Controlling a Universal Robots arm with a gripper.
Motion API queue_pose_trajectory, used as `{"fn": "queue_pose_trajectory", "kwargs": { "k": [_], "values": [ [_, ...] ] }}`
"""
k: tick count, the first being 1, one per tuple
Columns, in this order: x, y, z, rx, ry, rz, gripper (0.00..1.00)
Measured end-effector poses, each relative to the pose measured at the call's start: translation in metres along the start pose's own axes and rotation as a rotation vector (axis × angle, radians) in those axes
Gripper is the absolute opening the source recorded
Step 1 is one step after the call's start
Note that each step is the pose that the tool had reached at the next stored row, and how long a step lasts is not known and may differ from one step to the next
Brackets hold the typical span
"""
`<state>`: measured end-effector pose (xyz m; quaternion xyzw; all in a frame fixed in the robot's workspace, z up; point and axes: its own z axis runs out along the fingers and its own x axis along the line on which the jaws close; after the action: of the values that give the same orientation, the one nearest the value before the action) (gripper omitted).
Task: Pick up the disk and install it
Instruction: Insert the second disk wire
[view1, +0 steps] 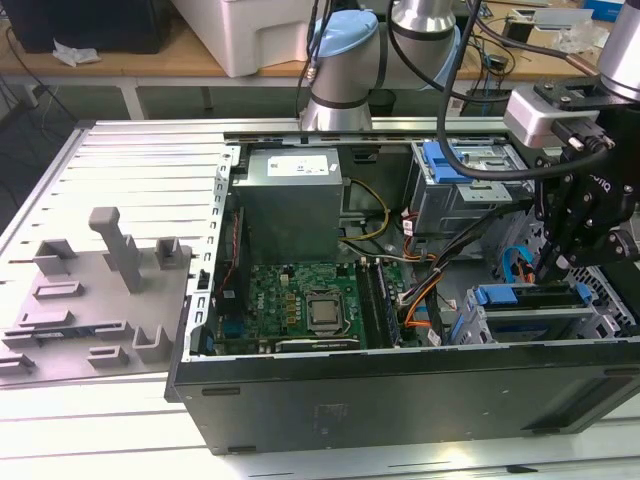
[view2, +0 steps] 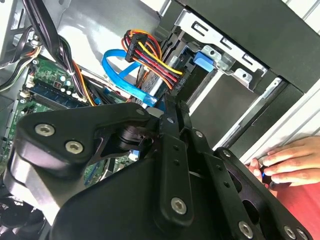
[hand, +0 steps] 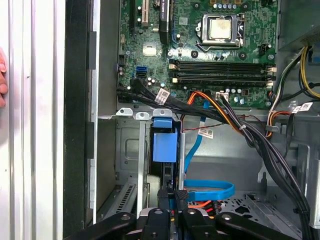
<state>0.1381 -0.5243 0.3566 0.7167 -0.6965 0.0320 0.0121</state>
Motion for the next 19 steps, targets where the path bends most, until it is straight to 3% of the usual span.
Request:
{"fn": "queue_pose_trajectory", "kwargs": {
  "k": [19],
  "values": [
    [-0.0003, 0.0001, 0.0047, -0.0005, 0.0002, 0.008, 0.16]
  ]
}}
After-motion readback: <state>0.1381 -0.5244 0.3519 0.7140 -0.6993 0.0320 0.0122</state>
